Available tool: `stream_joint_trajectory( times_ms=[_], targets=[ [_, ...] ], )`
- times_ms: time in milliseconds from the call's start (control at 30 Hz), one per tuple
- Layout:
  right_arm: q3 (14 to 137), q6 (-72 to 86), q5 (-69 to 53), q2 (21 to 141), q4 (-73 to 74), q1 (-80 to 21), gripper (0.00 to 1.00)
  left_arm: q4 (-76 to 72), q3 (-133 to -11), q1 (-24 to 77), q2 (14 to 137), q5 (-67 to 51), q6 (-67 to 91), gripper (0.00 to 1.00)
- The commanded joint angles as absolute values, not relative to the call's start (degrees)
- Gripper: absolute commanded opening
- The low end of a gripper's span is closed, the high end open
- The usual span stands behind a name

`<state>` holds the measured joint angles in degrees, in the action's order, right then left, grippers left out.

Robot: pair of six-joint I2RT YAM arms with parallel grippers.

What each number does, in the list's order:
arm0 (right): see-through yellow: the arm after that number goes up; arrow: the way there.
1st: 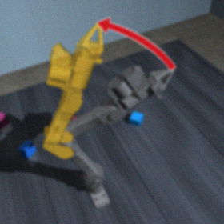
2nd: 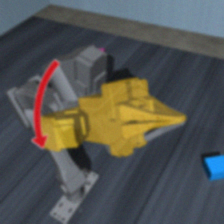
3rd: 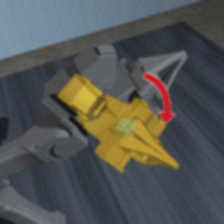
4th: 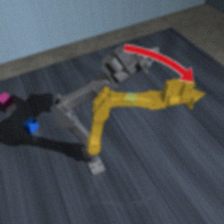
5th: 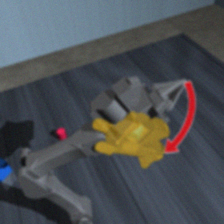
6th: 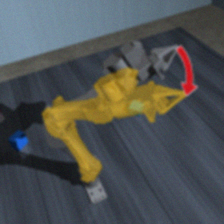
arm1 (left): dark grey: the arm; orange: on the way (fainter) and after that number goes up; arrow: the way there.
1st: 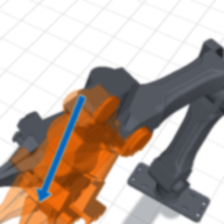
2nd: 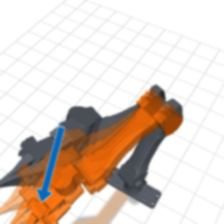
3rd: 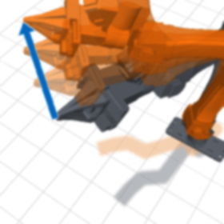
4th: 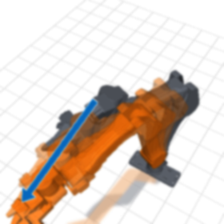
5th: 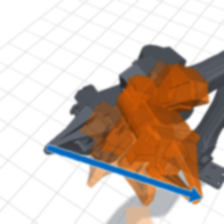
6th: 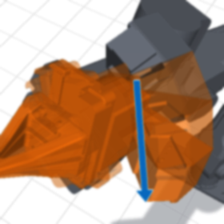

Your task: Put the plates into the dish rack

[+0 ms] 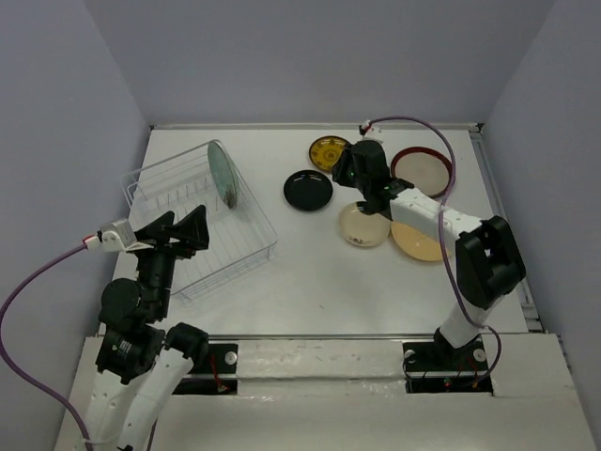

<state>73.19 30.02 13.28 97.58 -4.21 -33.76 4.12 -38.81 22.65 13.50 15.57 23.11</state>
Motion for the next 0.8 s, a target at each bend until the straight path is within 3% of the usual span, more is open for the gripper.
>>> stream_joint_trajectory(
  times_ms=[0,67,267,767],
  targets=[
    [72.33,32.61,-5.78,99.92,-3.69,-26.64,0.44,0.97,-38.15,21.62,15.12,14.06,22.15,0.99],
    [73.73,31.82,-11.84,102.82,-3.78,-23.04,0.52,0.88,-38.14,21.1,15.38,13.71,22.15,0.99],
    [78.83,32.96,-19.06,112.47,-3.69,-18.2,0.55,0.88,-38.14,20.48,16.17,13.1,21.97,0.99],
    [89.38,39.72,-28.65,130.51,-6.15,-17.4,0.49,0.44,-37.88,18.72,17.58,10.46,21.97,0.99]
  ],
)
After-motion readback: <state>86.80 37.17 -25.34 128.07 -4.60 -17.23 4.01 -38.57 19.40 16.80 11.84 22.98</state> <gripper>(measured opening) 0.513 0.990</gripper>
